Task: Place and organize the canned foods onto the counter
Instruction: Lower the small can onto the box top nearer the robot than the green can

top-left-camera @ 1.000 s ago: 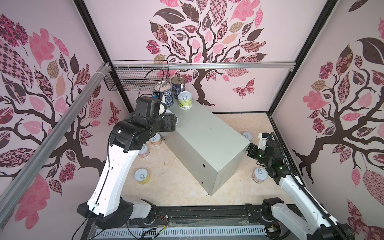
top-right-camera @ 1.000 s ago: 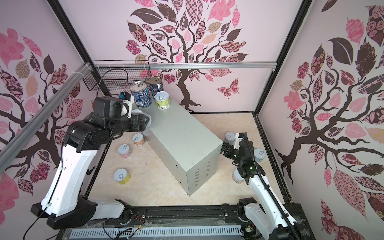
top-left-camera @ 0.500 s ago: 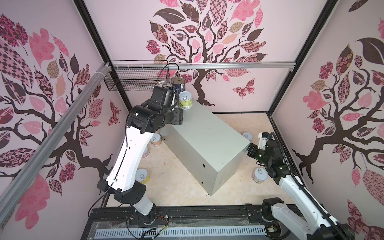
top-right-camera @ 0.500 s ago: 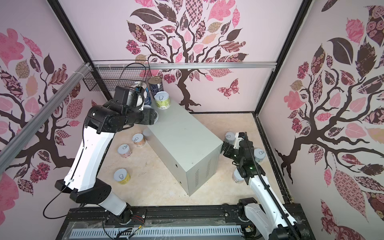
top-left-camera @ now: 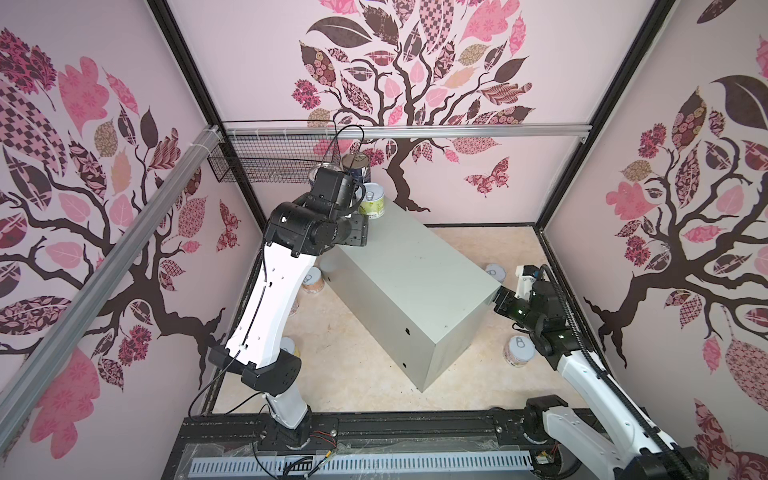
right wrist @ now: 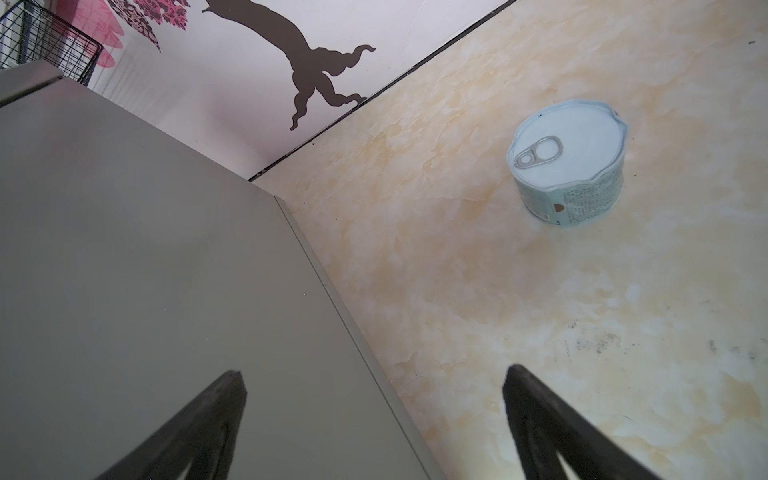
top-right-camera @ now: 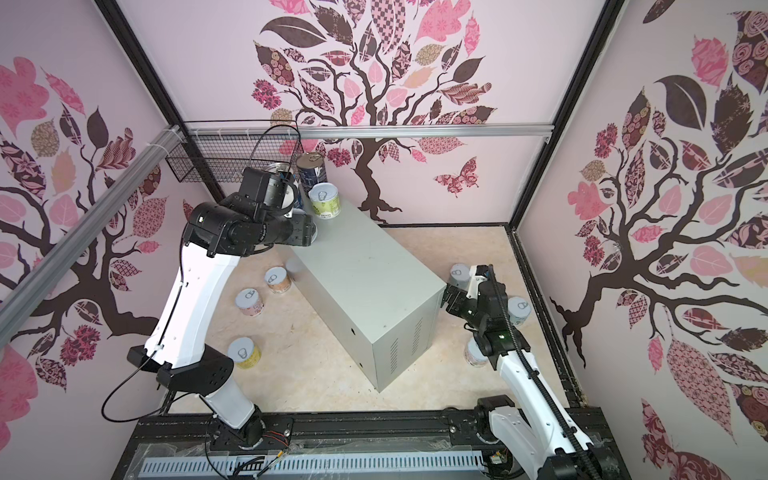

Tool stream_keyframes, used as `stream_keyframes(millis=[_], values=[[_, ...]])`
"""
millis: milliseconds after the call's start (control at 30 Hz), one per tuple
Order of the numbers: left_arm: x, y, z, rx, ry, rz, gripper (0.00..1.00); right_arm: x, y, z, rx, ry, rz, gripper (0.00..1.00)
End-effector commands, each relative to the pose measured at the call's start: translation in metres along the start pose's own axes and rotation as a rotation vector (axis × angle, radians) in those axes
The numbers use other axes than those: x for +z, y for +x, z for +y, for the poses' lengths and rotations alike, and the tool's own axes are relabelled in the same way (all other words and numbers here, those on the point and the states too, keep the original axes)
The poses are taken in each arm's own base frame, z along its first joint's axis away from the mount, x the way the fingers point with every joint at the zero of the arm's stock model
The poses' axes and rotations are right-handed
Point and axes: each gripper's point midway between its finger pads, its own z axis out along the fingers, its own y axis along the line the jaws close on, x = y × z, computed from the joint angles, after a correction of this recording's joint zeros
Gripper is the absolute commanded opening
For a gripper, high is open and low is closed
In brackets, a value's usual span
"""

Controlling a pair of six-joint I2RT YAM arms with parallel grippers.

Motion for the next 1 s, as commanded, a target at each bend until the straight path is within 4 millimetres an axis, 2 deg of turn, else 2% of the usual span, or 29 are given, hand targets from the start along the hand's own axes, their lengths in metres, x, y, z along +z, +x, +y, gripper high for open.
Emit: stream_keyframes(millis=[0, 300, 633, 967], values=[[-0.008, -0.02, 0.0, -0.009, -0.002, -0.077, 0.7, -0.002, -0.007, 0.004, -0.009, -0.018, -0.026, 1.0], [0.002, -0.029, -0.005, 0.003, -0.001, -0.088, 0.8, -0.004, -0.007, 0.004, -0.016, -0.016, -0.026, 1.0], [0.01, -0.034, -0.008, 0.01, -0.003, -0.093, 0.86, -0.005, -0.008, 0.005, -0.022, -0.015, -0.033, 1.0], [-0.016, -0.049, -0.009, -0.022, 0.047, -0.178, 0.97, -0.007, -0.011, 0.005, -0.024, -0.005, -0.034, 1.0]])
